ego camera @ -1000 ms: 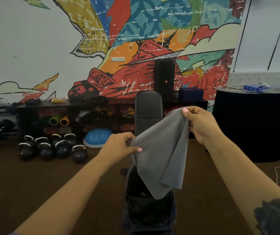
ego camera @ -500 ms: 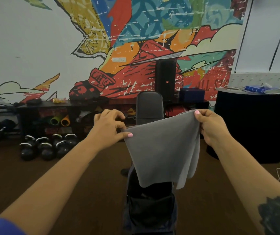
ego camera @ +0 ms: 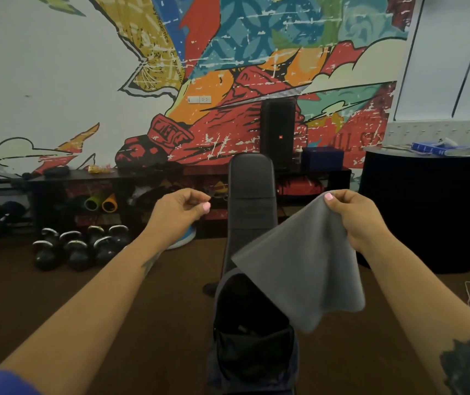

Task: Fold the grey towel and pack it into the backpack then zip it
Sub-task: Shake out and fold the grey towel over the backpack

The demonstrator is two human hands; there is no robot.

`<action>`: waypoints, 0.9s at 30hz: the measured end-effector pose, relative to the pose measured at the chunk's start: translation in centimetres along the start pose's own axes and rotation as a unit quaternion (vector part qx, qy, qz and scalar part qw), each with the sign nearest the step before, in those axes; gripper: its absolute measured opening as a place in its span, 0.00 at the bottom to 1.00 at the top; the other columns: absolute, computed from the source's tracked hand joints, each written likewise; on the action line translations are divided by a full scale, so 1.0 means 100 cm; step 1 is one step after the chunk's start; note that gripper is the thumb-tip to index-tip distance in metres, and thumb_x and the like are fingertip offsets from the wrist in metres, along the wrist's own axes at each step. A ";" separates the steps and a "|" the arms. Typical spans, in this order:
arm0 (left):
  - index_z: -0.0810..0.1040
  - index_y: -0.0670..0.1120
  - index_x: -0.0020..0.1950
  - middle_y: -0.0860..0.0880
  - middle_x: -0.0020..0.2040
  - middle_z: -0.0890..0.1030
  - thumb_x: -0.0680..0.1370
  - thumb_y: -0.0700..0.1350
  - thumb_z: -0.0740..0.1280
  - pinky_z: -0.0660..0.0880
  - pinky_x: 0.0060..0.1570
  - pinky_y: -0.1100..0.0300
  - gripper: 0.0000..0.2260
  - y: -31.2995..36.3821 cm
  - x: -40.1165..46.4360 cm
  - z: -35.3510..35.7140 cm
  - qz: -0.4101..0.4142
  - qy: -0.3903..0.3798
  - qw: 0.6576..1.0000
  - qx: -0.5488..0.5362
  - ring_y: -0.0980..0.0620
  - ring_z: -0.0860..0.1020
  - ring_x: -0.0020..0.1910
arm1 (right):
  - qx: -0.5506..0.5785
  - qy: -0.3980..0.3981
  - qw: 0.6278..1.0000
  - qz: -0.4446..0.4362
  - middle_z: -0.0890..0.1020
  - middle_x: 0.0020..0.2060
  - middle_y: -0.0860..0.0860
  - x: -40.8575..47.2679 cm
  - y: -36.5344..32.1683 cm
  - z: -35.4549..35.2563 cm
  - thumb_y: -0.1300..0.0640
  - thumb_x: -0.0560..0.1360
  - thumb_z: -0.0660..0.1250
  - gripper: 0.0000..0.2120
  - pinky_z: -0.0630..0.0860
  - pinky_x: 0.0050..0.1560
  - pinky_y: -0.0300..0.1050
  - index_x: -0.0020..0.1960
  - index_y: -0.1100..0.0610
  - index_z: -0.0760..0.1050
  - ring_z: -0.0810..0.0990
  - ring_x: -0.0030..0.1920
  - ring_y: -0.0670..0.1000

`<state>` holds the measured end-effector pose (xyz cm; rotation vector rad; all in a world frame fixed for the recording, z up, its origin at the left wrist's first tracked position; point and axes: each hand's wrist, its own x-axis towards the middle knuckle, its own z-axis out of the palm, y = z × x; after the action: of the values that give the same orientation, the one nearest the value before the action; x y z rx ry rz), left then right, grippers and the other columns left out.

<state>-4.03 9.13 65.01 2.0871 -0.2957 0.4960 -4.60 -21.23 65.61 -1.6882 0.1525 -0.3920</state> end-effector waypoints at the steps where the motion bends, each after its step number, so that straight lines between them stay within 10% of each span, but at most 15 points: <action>1: 0.78 0.52 0.51 0.49 0.48 0.83 0.75 0.44 0.69 0.78 0.56 0.51 0.06 0.001 0.000 0.006 -0.003 -0.015 1.000 -0.002 0.50 0.81 0.51 | -0.016 -0.010 1.000 -0.014 0.79 0.42 0.48 -0.001 -0.001 0.003 0.56 0.77 0.65 0.06 0.73 0.44 0.41 0.50 0.57 0.79 0.77 0.46 0.49; 6: 0.74 0.51 0.62 0.55 0.56 0.78 0.75 0.48 0.69 0.75 0.57 0.63 0.16 0.017 -0.003 0.044 0.011 -0.086 0.996 0.010 0.58 0.78 0.53 | -0.095 -0.060 0.992 -0.063 0.78 0.39 0.45 -0.004 -0.009 0.016 0.57 0.77 0.66 0.03 0.67 0.39 0.34 0.47 0.55 0.78 0.73 0.42 0.42; 14: 0.65 0.52 0.72 0.52 0.70 0.71 0.73 0.52 0.70 0.68 0.68 0.51 0.29 0.046 0.007 0.093 0.043 -0.157 0.987 0.013 0.53 0.68 0.70 | -0.122 -0.128 0.976 -0.130 0.79 0.40 0.45 -0.012 -0.028 0.029 0.57 0.78 0.64 0.05 0.68 0.39 0.34 0.46 0.55 0.77 0.75 0.43 0.41; 27: 0.80 0.47 0.55 0.49 0.52 0.83 0.72 0.55 0.70 0.78 0.55 0.55 0.16 0.013 -0.002 0.067 -0.010 -0.240 0.967 0.088 0.52 0.80 0.51 | -0.029 -0.082 0.991 -0.100 0.77 0.44 0.47 -0.005 -0.041 0.030 0.56 0.78 0.63 0.03 0.73 0.40 0.40 0.48 0.50 0.75 0.74 0.45 0.46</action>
<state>-3.18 2.75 62.69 2.3660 -0.5236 -0.0070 -4.58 -17.60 69.16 -1.7919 -0.1287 -0.4002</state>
